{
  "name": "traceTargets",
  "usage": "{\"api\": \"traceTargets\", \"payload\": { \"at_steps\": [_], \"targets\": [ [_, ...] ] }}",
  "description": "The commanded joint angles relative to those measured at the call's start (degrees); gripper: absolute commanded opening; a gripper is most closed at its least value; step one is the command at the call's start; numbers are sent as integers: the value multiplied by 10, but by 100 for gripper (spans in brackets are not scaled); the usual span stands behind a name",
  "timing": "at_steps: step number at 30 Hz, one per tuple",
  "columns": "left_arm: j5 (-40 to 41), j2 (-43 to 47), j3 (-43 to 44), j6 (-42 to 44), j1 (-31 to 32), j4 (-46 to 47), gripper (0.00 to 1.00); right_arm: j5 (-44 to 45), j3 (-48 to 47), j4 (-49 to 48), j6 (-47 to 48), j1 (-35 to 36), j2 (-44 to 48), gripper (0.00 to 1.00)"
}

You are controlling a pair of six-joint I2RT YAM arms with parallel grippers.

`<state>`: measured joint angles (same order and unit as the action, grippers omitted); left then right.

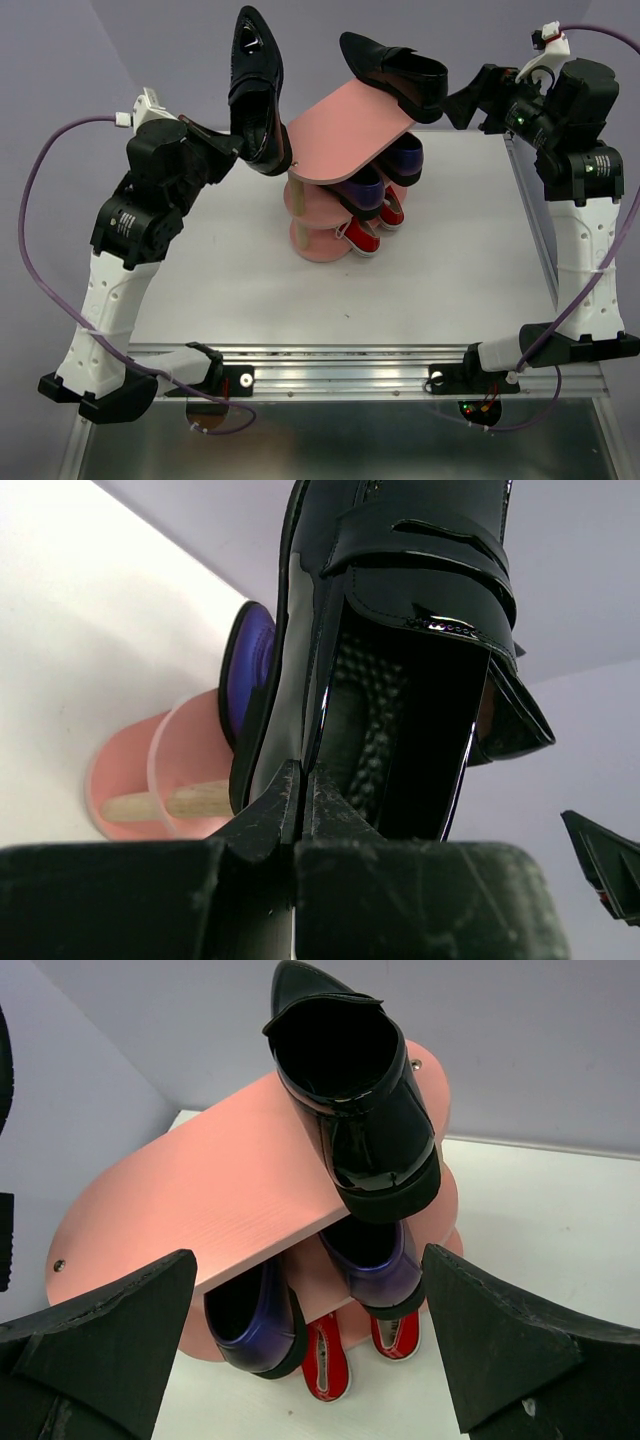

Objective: Place and organize the shoes onto the shoe shelf

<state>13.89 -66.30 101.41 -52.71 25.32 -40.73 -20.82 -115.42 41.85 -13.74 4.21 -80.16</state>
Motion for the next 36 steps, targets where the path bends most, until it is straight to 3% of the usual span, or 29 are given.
{"api": "traceTargets", "payload": {
  "at_steps": [1, 21, 36],
  "targets": [
    [-31, 4, 45, -26, 7, 133, 0, -13, 4, -39, -8, 5, 15, 100],
    [-39, -39, 57, -49, 83, 156, 0, -13, 40, -53, -9, 5, 29, 100],
    [91, -66, 74, -96, 183, 137, 0, -19, 56, -57, -6, 5, 37, 100]
  ]
}}
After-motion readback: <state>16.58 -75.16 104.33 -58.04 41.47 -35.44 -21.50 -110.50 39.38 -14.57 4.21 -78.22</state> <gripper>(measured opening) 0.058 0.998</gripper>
